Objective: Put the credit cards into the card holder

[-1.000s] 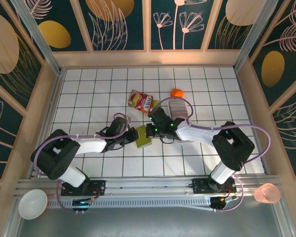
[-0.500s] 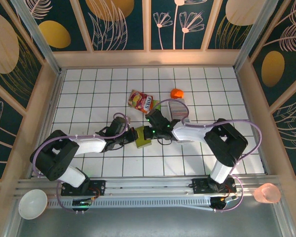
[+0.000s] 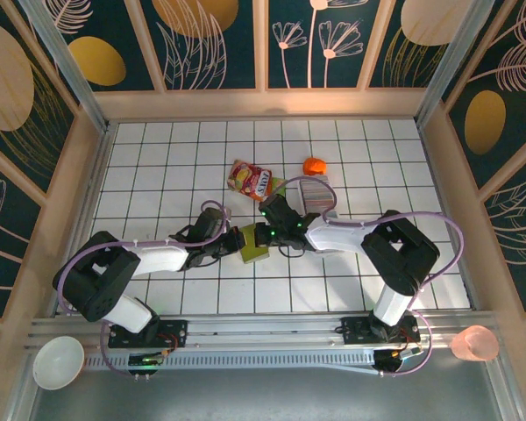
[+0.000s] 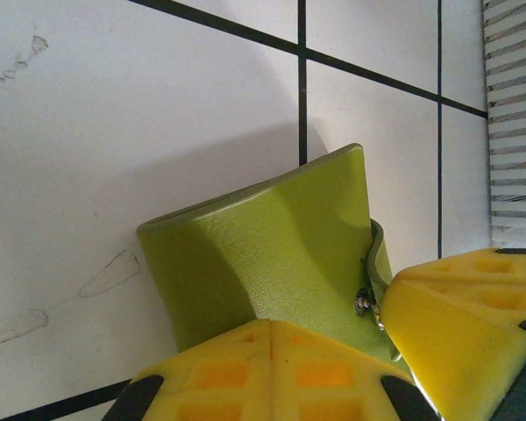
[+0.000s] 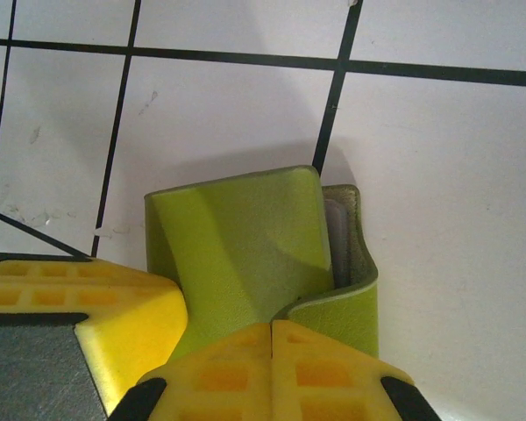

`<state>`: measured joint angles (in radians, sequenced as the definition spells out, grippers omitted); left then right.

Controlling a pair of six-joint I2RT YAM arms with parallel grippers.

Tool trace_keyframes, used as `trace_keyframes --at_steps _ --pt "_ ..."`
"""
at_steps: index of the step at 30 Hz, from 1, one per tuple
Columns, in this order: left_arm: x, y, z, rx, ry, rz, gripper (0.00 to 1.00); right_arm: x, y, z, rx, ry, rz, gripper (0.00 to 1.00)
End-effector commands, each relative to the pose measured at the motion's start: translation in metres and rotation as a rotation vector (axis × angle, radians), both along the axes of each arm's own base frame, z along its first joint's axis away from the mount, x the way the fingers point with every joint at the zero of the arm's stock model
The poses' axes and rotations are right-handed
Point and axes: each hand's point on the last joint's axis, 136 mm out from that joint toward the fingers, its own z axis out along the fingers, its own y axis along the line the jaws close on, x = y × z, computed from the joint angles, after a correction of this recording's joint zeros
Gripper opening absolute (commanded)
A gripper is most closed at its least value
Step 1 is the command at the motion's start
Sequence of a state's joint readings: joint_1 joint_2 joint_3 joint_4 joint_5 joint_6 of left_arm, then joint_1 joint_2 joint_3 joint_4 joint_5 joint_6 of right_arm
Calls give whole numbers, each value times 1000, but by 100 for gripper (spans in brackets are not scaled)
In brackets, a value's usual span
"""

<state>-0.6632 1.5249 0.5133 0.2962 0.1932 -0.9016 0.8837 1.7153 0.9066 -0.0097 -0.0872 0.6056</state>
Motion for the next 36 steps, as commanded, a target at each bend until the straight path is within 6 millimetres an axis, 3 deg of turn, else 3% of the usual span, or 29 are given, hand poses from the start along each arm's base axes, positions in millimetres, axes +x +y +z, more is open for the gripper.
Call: trace_keyframes --at_steps 1,22,30,36 --pt "-12 23 -24 94 62 31 0 6 6 3 22 -28 -18 0" --pt "-13 22 -23 80 58 30 0 -9 3 -30 -17 42 -18 0" --pt "-11 20 -24 79 59 32 0 -31 -20 -52 -78 90 -28 0" --pt "-12 21 -25 74 57 37 0 -56 -38 -82 -157 138 -36 0"
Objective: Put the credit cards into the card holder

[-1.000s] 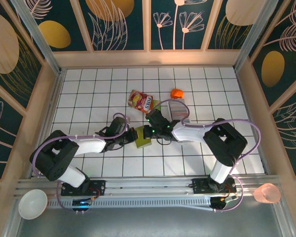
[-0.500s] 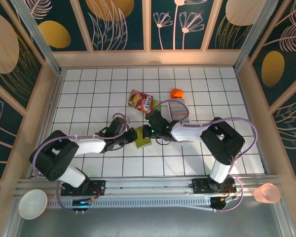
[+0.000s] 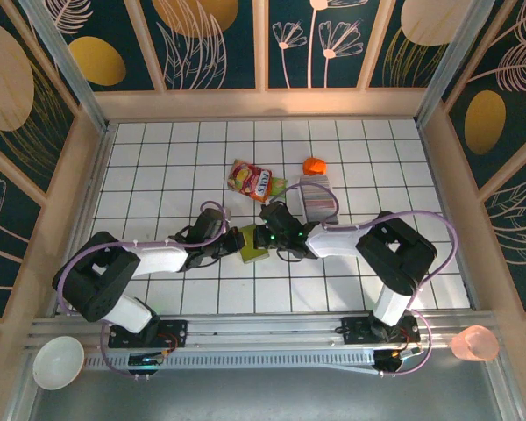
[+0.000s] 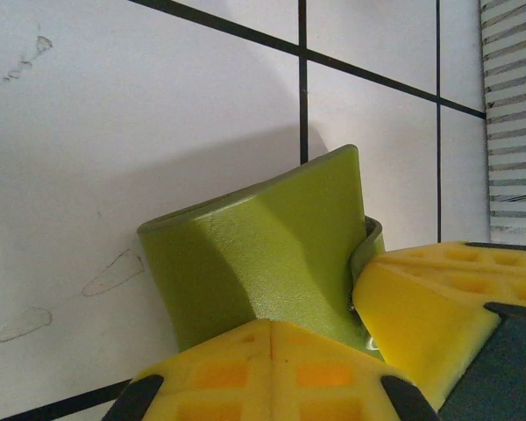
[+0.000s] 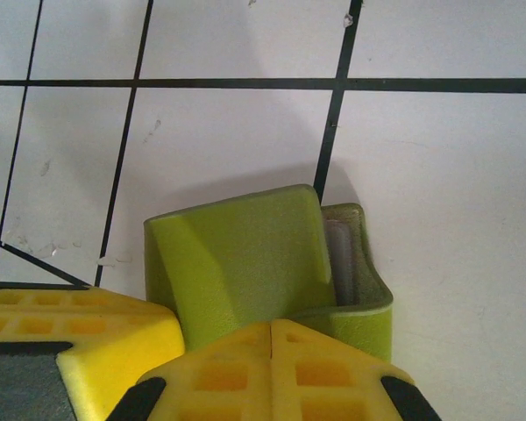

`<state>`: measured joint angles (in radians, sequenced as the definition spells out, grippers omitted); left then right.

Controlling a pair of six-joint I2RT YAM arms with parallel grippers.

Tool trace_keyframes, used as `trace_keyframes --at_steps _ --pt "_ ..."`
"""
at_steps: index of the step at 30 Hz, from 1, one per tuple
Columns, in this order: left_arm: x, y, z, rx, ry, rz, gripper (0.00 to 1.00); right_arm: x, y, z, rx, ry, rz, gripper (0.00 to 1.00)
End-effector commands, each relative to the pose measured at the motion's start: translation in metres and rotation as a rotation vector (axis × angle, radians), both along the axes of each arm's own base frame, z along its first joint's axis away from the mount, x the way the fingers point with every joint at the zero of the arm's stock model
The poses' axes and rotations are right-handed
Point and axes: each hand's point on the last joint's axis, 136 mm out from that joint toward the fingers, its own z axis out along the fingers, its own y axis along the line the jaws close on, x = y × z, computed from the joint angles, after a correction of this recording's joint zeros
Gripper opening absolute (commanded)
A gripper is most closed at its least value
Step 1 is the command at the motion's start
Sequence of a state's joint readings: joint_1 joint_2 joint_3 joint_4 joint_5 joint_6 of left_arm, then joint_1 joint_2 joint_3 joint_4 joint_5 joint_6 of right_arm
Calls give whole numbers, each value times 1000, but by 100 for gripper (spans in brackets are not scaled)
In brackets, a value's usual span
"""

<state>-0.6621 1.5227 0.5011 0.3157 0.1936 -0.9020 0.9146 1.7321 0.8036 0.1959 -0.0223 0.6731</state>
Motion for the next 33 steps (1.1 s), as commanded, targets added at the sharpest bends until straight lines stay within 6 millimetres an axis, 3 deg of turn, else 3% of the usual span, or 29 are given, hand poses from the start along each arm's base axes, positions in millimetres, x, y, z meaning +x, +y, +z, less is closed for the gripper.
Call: trace_keyframes --at_steps 1,5,11,14,20,22,23,26,27,29,33 --pt "-11 20 -25 78 63 35 0 -60 -44 -76 -228 209 25 0" --pt "-9 18 -21 69 55 37 0 -71 -54 -89 -281 231 9 0" --pt "-1 23 -12 83 18 73 0 -74 -62 -89 -349 213 -5 0" --pt "8 26 2 83 -29 109 0 -64 -45 -65 -257 159 -3 0" --pt "25 38 48 104 -125 193 3 -23 9 14 -52 4 -2 0" --pt "30 45 65 113 -165 233 11 -12 23 35 14 -29 -1 4" --pt "32 49 72 117 -181 255 21 -6 28 44 37 -49 -6 9" --pt "35 61 98 116 -228 320 32 8 38 69 94 -97 -22 13" --pt "35 66 105 113 -243 345 43 11 41 74 113 -101 -24 23" --pt "33 75 119 112 -266 383 47 13 44 83 125 -108 -29 41" --pt "31 95 143 122 -317 460 64 12 33 86 128 -108 -59 48"
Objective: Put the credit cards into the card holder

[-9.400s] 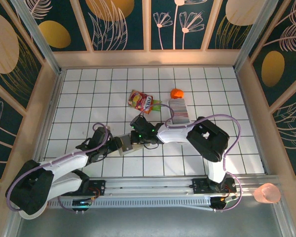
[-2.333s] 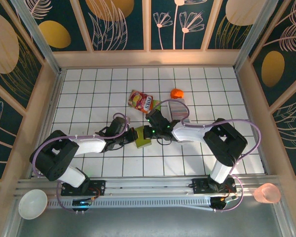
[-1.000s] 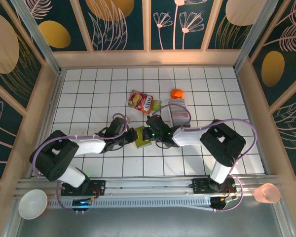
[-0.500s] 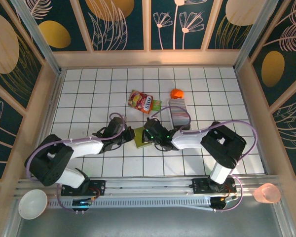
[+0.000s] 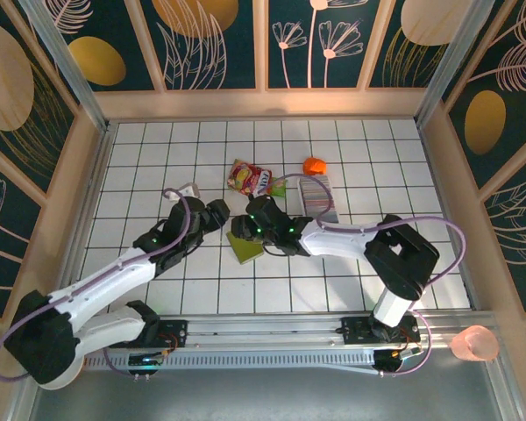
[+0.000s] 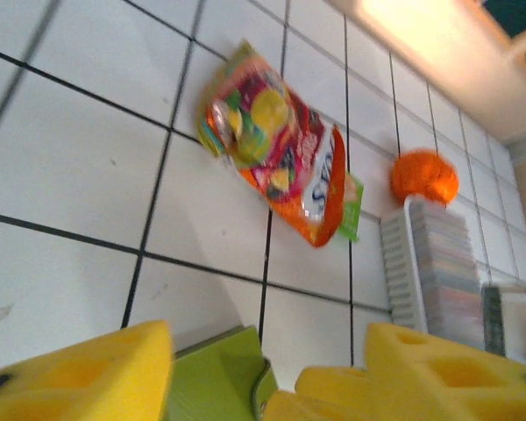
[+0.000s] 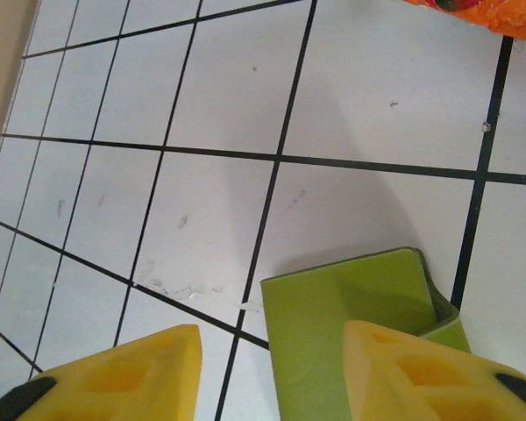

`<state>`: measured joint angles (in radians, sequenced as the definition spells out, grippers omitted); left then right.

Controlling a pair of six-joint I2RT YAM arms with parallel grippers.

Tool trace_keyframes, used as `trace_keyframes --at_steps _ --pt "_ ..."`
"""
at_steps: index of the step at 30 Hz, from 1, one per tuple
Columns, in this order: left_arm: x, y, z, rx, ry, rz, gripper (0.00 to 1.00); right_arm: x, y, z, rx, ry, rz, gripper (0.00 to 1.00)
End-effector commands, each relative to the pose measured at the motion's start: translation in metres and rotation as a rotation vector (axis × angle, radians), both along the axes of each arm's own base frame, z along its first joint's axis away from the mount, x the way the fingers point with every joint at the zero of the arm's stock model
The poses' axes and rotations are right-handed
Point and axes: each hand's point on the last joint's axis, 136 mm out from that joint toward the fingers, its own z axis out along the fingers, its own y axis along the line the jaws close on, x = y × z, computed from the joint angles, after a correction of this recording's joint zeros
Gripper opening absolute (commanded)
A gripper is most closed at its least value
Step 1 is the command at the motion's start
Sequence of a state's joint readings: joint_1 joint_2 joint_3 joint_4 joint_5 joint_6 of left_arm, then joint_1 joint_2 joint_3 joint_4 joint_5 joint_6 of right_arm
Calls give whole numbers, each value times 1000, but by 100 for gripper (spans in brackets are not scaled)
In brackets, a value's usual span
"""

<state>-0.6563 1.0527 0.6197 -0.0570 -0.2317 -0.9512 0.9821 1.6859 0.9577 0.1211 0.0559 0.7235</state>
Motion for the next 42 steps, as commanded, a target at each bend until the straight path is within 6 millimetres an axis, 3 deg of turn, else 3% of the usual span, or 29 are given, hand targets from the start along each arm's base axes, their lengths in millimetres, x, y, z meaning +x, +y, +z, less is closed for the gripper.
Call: trace_keyframes --at_steps 1,4,8,11,13,17,21,24,27,31,35,39,42 --pt "-2 28 12 63 -10 112 69 3 -9 25 41 -28 -38 48" --pt "-2 36 25 81 -45 131 99 3 -23 57 67 -113 -51 48" --pt "5 38 61 126 -152 117 99 9 -59 123 76 -347 -102 48" --pt "11 46 91 163 -287 139 99 11 -97 172 58 -585 -154 51" --pt "13 63 103 226 -376 210 98 11 -125 202 9 -780 -192 62" --pt "21 102 105 381 -467 370 99 20 -184 223 -171 -1019 -332 71" --pt "42 146 78 448 -415 495 99 55 -272 207 -180 -1021 -517 74" --pt "51 166 56 597 -412 536 99 74 -333 171 -230 -950 -613 75" --pt "52 178 31 721 -421 537 99 81 -373 125 -271 -857 -678 75" --pt "63 184 24 726 -406 515 99 78 -381 82 -265 -834 -663 75" --pt "64 198 9 760 -390 521 99 82 -378 54 -302 -810 -624 75" --pt "62 204 -11 731 -410 514 99 92 -375 51 -320 -825 -592 75" --pt "76 193 -14 767 -410 414 99 95 -378 52 -339 -872 -598 76"
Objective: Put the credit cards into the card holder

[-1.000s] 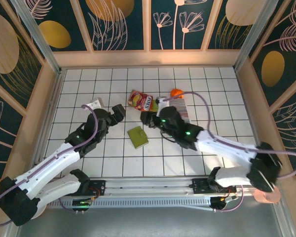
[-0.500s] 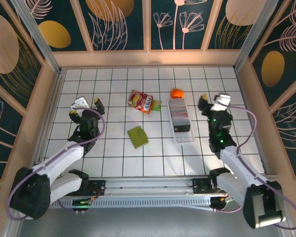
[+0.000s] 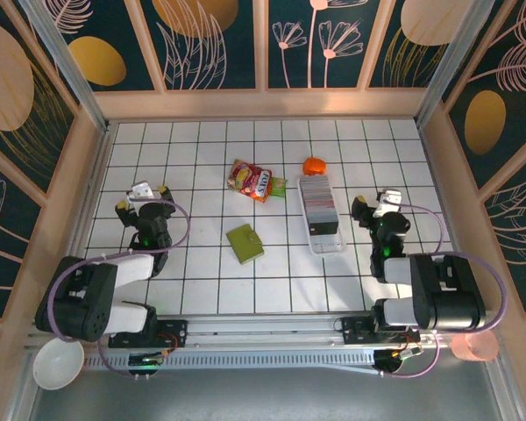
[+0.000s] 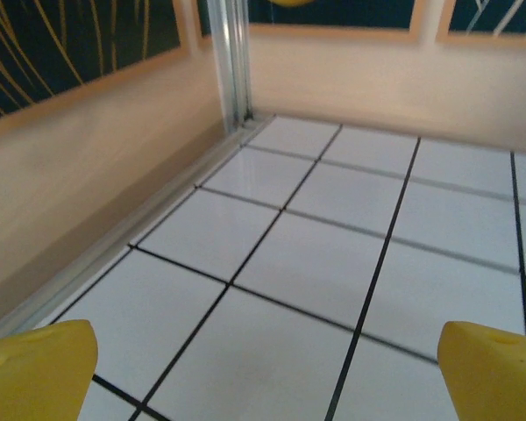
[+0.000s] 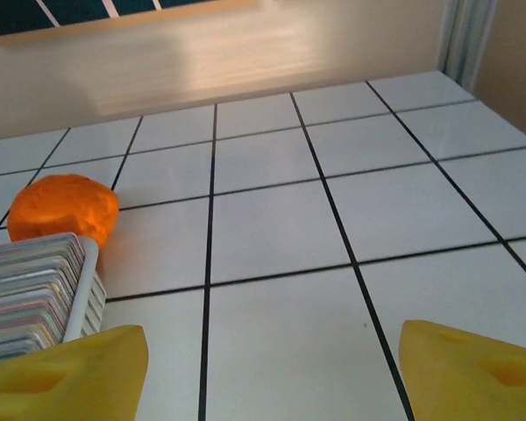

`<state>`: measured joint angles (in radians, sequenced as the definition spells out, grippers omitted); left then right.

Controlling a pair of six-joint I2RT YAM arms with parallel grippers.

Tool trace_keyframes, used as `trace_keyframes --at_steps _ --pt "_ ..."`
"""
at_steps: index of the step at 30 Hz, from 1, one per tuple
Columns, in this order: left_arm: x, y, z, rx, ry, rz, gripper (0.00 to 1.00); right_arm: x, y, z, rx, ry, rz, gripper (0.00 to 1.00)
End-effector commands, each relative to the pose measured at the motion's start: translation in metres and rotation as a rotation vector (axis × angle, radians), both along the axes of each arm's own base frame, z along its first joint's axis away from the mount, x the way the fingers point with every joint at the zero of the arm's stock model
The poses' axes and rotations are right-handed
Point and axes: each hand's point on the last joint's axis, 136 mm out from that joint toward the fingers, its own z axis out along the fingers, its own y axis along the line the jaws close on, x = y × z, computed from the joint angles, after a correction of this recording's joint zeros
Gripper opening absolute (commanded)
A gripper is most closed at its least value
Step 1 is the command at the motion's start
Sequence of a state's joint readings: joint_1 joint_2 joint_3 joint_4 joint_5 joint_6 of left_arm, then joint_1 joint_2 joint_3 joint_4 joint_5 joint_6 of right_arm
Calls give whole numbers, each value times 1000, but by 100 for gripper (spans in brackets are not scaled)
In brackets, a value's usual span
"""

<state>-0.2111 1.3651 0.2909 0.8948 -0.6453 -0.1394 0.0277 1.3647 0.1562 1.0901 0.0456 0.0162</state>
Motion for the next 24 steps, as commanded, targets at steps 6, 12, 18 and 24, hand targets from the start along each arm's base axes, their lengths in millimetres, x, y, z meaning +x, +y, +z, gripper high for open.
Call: trace_keyframes --at_steps 6,12,18,24 --pt "16 -8 22 69 -136 -112 99 14 -4 20 -9 -154 30 77" --pt "20 -2 7 -40 -132 -221 99 23 -21 14 22 -110 -54 81" --pt "19 3 7 -50 -149 -210 99 24 -19 13 11 -106 -53 99" --pt "16 6 9 -49 -162 -191 99 25 -17 13 5 -106 -49 99"
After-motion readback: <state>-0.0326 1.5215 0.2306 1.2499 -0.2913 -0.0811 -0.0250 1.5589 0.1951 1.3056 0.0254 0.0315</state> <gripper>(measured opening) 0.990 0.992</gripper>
